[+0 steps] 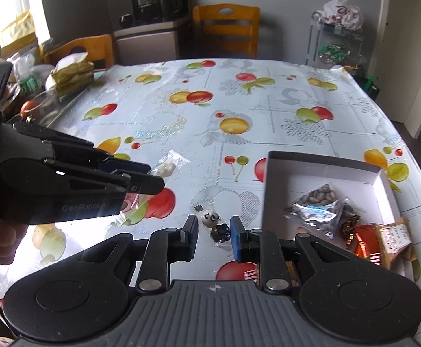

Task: Organize snacks
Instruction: 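Lift and carry the pink candy bag and small candy over the box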

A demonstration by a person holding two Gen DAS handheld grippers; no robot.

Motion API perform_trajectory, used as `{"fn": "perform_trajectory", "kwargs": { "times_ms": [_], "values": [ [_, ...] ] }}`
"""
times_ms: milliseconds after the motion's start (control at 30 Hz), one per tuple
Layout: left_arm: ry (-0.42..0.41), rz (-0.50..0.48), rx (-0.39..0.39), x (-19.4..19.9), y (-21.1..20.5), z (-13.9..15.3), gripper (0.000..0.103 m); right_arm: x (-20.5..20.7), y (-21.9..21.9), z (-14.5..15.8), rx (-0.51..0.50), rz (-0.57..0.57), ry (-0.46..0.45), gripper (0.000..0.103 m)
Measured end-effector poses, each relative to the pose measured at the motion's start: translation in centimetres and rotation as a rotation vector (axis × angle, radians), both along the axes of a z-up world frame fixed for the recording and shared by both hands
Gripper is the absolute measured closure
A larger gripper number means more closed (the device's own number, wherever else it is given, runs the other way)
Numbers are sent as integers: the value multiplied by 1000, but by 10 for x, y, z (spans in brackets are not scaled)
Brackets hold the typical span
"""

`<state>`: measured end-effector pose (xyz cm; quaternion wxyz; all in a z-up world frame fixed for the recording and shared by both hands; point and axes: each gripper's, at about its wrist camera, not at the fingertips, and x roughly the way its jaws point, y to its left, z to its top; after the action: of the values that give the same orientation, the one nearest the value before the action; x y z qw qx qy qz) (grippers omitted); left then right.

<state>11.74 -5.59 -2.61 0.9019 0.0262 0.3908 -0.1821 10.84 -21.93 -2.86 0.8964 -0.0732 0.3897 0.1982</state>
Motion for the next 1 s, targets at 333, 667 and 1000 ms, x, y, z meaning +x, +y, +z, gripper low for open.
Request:
{"fn": "perform_trajectory", "kwargs": {
  "times_ms": [333,667,1000],
  "values": [
    [-9,-31,11,4,-24,7,91,0,-25,8,13,-59,-16,78],
    [-21,-79,11,6,-48,16,91,2,-42,11,16,-93,-22,78],
    [-23,-110,6,10,-62,19,91,5,-56,13,16,-125,-23,78]
  ]
}}
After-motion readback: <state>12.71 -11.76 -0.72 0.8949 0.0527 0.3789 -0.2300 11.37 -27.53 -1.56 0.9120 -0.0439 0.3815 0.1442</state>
